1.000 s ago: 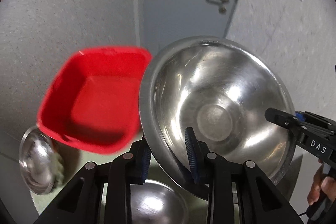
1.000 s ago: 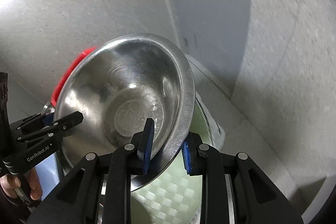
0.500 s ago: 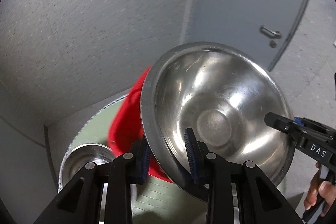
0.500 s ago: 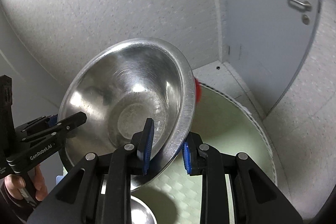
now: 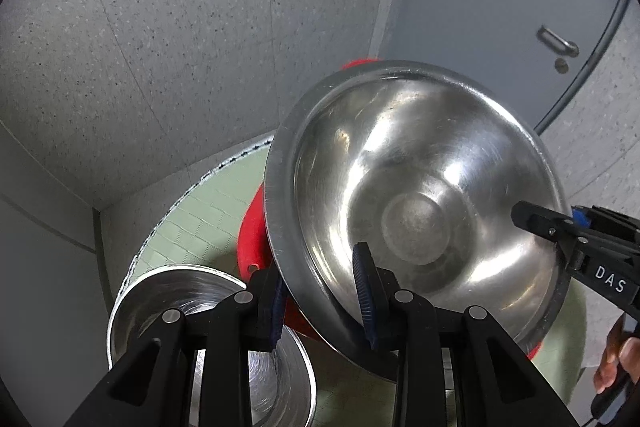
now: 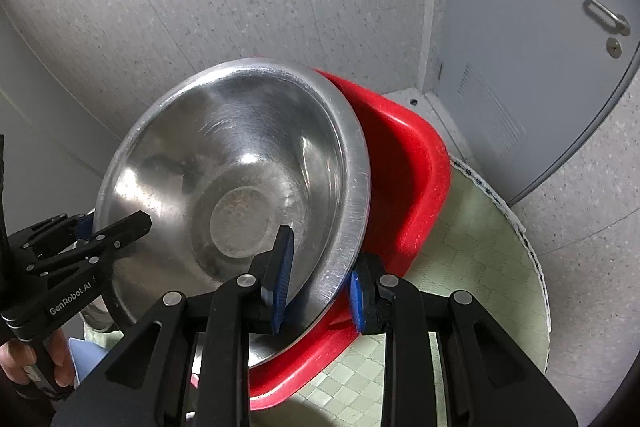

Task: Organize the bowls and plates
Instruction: 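Grasp the large steel bowl rim with both grippers and lift it over the red basin, then lower the steel bowl into the red basin and open both grippers, then grasp the light-blue square bowl rim with both grippers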

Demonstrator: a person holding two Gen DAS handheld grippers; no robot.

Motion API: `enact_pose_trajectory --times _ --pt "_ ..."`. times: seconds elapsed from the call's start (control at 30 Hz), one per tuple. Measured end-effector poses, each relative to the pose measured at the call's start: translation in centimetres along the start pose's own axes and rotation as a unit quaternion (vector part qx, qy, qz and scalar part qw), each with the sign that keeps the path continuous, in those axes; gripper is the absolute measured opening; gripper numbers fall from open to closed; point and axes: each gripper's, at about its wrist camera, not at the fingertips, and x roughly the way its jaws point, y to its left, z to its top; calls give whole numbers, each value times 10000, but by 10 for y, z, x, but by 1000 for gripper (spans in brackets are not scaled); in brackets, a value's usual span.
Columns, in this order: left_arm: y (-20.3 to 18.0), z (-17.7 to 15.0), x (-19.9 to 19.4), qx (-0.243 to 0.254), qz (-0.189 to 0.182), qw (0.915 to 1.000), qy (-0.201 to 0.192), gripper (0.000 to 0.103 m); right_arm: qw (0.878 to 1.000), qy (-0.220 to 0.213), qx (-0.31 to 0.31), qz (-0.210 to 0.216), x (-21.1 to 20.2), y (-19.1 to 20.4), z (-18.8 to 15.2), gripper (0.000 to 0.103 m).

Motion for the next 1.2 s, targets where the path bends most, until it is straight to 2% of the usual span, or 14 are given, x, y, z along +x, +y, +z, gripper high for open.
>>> enact_pose_trajectory --times 0.2,0.27,0.3,0.37,0.5,0.57,0.6,0.67,0.8,0.9,1.03,1.2 --pt "-5 13 20 47 -42 10000 19 31 10000 -76 -35 1 3 -1 -3 29" --pt "-6 9 18 98 -34 9999 14 34 9999 -82 -27 56 3 0 -3 33" --pt "-8 9 18 122 -39 9999 12 34 9999 -102 -13 73 2 1 -3 43" --pt "-9 8 18 167 -23 9999 -13 41 9998 -98 30 181 2 -2 -3 49" --pt "-11 5 8 121 -177 9997 -67 54 9997 -170 38 195 -3 -2 -8 51" --pt "-11 1 0 131 -261 9994 -169 69 9994 -253 102 223 -9 -3 -12 53" --pt "-12 -1 -6 153 -243 9993 -222 72 9992 -325 110 195 -14 -3 -13 54" --pt "-13 -5 -18 234 -137 9988 -396 85 9988 -459 119 92 -21 1 -14 59" --pt "-12 -14 -39 316 -135 9976 -595 88 9968 -773 185 -91 -49 8 -26 61" --pt "-1 -30 -65 346 -150 9958 -829 88 9950 -960 206 -187 -72 18 -43 62" --pt "24 -66 -107 360 -101 9922 -1189 94 9910 -1289 224 -285 -108 47 -78 67" --pt "67 -134 -151 474 8 9870 -1535 98 9896 -1371 417 -99 -129 87 -136 70"
